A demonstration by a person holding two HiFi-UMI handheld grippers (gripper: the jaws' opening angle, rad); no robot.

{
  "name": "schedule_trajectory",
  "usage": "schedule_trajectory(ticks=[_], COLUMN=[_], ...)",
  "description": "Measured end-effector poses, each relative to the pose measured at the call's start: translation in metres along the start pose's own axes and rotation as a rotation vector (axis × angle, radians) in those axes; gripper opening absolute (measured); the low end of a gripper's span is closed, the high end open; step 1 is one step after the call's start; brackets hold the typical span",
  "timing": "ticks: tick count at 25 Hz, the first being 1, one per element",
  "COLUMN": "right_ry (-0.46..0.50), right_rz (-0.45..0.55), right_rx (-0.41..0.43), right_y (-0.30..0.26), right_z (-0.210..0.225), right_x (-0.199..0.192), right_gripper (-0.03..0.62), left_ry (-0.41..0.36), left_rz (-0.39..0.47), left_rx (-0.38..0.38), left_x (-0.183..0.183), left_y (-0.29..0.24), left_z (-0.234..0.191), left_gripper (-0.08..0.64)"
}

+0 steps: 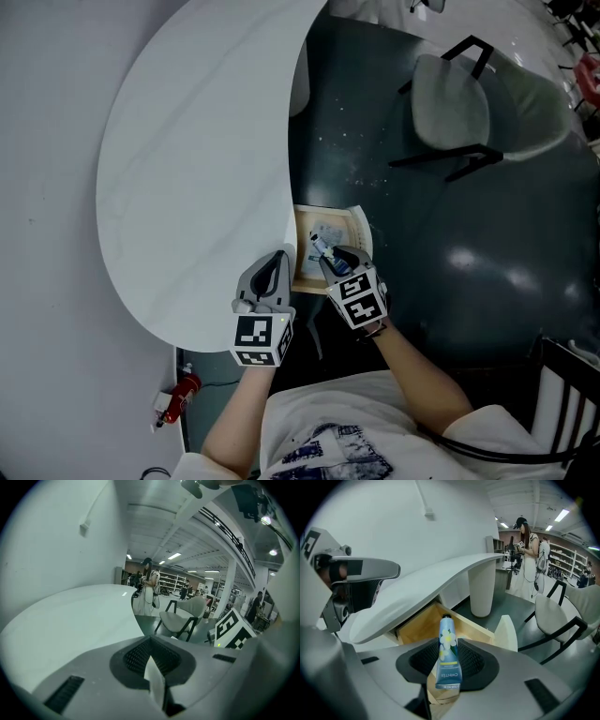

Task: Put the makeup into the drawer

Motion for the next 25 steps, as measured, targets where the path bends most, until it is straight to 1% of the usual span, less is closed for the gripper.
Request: schedule_trajectory(ticks=[4, 7, 10, 14, 15, 21, 25], right_ry=[-0.013, -0.004, 0.006, 0.107, 0.112, 0.050, 0.025], right_rz=[0.004, 0.001, -0.012, -0.035, -0.036, -0.001, -0.003], right_rx=[-0.001, -0.014, -0.025, -0.061, -0.057, -0.010, -0.007], right_y=[-0.011, -0.013, -0.017, -0.024, -0.026, -0.036, -0.045], right_z=[0.002, 0.001, 0.000, -0.007, -0.009, -0.021, -0.024], right_x=[0.000, 0.001, 0.003, 0.007, 0.008, 0.018, 0.016], right_gripper=[0.138, 0.138, 0.138, 0.138, 0.138, 0.138, 0.138], left_ry=[-0.025, -0.051, -0.059, -0.071, -0.069, -0.060, -0.061], left_rz=[-0.005, -0.007, -0.008, -0.011, -0.012, -0.010, -0.013], left_rx=[0.011, 0.027, 0.042, 0.050, 0.050, 0.056, 0.062], left_x=[-0.003, -0.005, -0.006, -0.005, -0.005, -0.008, -0.010], left_y=[-0.006, -0.008, -0.009, -0.012, -0.013, -0.013, -0.009], left_z=[-0.004, -0.008, -0.013, -0.016, -0.016, -0.019, -0.023], left_gripper=[0.040, 0.040, 0.040, 0.040, 0.040, 0.040, 0.040])
Point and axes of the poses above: the fingertips, and each gripper's own axes: y backward along the fingers, z to its right, x out of its top, the point moved 8 cm from there along y, backward along the fingers, and after that the axes turned 5 degrees about -z, right-handed, at the moved point
